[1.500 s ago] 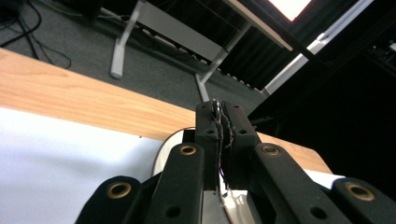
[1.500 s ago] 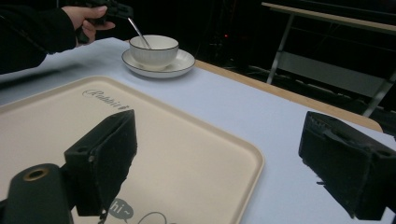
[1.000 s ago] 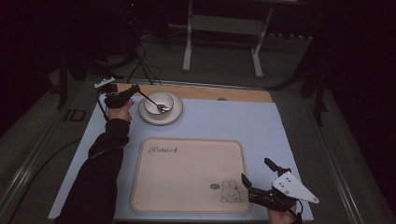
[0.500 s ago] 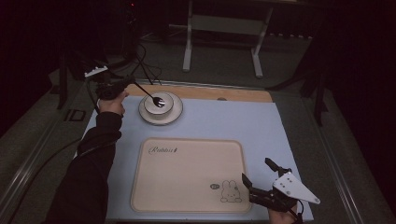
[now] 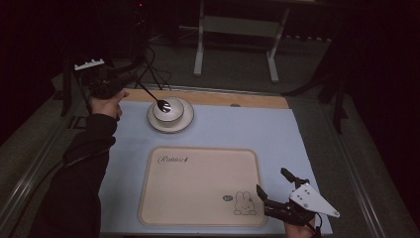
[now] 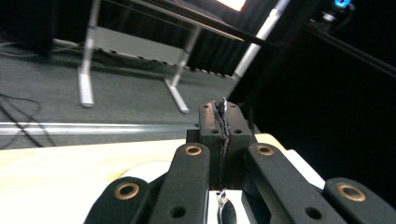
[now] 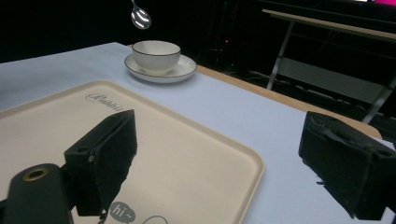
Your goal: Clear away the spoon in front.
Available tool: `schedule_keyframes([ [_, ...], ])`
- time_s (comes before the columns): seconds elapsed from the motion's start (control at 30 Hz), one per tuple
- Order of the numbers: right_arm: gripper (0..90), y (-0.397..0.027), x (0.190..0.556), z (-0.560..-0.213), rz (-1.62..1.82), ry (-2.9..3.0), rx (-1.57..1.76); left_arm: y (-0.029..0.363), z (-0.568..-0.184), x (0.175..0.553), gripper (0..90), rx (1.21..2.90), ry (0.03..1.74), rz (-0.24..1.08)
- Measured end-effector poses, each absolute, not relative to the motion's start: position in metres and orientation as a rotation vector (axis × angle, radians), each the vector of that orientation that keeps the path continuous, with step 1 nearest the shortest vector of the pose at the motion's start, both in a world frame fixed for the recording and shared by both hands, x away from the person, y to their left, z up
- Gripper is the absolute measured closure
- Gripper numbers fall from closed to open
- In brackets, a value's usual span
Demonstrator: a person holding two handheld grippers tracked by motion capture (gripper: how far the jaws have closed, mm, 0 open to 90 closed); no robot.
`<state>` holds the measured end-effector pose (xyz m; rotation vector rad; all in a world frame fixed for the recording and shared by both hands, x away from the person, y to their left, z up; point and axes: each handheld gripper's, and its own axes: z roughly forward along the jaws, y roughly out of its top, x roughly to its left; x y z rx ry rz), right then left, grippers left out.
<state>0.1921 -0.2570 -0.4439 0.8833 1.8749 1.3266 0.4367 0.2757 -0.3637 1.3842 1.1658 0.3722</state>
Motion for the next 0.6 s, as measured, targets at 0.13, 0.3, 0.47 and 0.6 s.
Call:
schedule_keyframes([
  [0.13, 11.5, -0.257, 0.193, -0.444, 1.332, 1.88, 0.877, 0.276, -0.353, 0.43, 90.0, 1.416, 1.123, 0.34],
  [0.3, 11.5, -0.256, 0.192, -0.444, 1.333, 1.881, 0.875, 0.275, -0.343, 0.422, 90.0, 1.438, 1.097, 0.328],
  [0.47, 11.5, -0.256, 0.192, -0.444, 1.331, 1.881, 0.874, 0.275, -0.334, 0.415, 90.0, 1.462, 1.07, 0.313],
  [0.6, 11.5, -0.256, 0.192, -0.444, 1.33, 1.882, 0.874, 0.275, -0.329, 0.411, 90.0, 1.477, 1.052, 0.3],
])
